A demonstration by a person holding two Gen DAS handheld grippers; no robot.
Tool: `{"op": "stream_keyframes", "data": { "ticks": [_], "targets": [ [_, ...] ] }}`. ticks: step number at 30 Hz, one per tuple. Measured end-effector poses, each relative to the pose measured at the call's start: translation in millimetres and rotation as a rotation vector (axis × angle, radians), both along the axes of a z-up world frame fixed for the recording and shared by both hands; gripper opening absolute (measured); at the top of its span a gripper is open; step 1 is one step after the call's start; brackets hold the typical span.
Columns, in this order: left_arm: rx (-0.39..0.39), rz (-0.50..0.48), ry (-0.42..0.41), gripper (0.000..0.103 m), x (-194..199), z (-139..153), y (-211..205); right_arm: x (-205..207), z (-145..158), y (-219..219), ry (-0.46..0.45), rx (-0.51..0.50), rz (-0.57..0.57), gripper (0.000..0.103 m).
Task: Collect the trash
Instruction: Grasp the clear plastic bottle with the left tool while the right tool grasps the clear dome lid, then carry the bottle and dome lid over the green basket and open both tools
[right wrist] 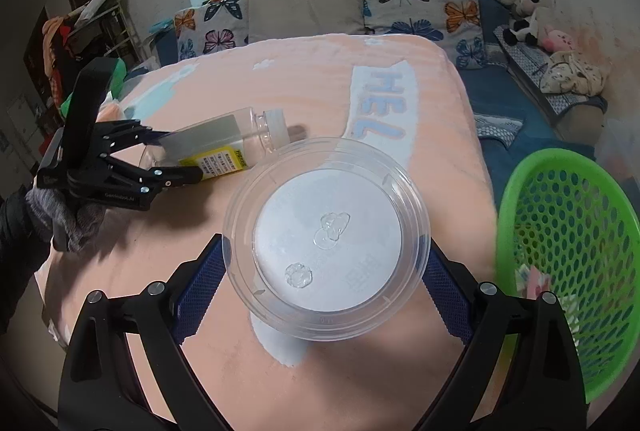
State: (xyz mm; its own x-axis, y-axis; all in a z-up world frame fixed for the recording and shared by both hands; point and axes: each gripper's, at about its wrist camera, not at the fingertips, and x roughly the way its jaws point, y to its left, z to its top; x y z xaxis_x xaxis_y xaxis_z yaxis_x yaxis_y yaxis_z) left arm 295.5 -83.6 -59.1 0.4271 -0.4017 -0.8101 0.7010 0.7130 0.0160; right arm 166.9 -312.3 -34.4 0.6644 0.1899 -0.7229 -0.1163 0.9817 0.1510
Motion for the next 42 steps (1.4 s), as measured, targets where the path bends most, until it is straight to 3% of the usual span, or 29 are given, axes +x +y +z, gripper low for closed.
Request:
{"op": "stream_keyframes", "data": {
  "ticks": [5,21,31,42],
  "targets": [
    [-0.045,0.055,0.030,0.065,-7,5,1,-7,1,-10,-0.006,0.016,-0.024,0.092],
    [-0.105,0.167,-0.007,0.054,-50,46,-14,-42,14,-61,-0.060,0.035,-0.139,0.092],
    [-0.182,0.134,0.021,0.054,-69,80,-41,-60,9,-125,-0.062,0.041,-0.291,0.092],
    [-0.226,0.010,0.015,0.054,-88,103,-116,-73,-15,-186,-0.008,0.054,-0.404,0.094]
  ]
}}
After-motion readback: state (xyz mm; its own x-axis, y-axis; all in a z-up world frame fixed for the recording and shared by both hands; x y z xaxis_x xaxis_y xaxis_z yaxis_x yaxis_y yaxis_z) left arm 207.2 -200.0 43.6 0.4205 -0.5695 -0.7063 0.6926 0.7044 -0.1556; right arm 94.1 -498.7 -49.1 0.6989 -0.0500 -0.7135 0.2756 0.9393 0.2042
